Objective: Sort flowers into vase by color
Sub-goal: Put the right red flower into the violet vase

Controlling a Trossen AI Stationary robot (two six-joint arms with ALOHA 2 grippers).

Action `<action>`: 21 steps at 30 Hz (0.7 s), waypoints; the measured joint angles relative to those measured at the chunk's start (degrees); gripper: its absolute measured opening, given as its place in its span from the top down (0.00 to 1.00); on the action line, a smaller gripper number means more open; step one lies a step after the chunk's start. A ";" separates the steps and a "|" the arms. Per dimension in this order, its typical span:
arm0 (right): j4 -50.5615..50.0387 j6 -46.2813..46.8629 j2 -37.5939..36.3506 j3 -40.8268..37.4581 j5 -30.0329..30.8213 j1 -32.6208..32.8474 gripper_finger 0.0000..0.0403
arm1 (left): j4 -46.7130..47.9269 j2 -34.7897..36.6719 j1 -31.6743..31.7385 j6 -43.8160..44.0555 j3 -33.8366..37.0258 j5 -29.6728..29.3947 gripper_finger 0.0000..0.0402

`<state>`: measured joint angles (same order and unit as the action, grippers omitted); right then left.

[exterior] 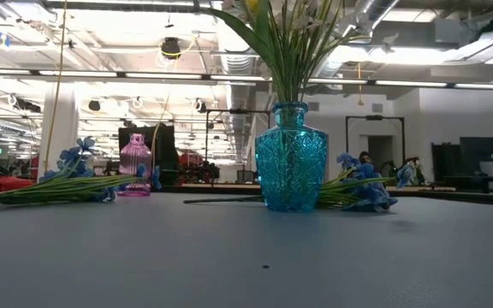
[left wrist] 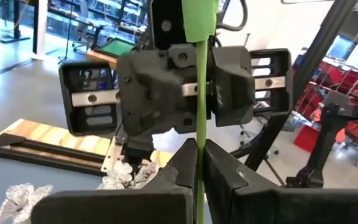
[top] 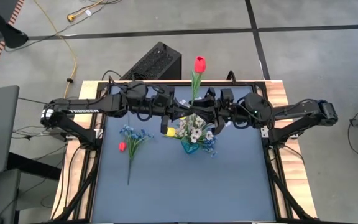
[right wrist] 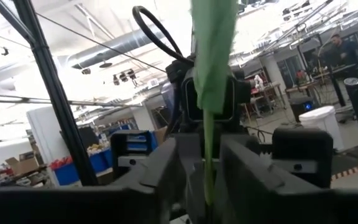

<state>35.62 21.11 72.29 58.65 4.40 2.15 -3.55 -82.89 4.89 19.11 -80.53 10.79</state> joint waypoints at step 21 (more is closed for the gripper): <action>-15.80 2.52 -9.31 0.04 -6.64 2.29 0.41 | 18.97 18.55 21.08 -18.47 -0.01 -9.89 1.00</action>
<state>19.82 23.64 62.98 58.70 -2.24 4.45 15.42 -64.34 25.97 0.65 -80.54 0.91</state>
